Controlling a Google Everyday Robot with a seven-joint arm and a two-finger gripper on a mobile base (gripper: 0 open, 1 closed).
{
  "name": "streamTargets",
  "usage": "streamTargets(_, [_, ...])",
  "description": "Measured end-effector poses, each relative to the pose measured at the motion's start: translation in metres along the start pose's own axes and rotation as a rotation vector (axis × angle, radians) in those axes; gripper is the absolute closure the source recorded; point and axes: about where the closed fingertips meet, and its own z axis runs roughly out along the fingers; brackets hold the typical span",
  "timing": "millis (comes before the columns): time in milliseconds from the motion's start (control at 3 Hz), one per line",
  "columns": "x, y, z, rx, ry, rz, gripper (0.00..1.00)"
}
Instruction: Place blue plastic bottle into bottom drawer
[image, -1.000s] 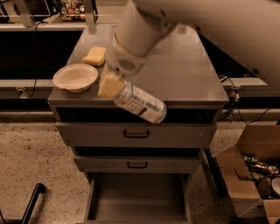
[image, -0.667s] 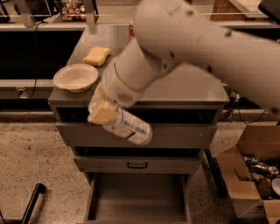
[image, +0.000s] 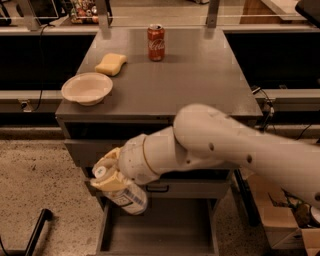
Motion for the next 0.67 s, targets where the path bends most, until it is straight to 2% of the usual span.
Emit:
streamTargets(333, [0.016,0.009,0.007,0.062,-0.189,0.085,1.00])
streamTargets(667, [0.050,0.003,-0.015,0.184,-0.301,0.132,1.00])
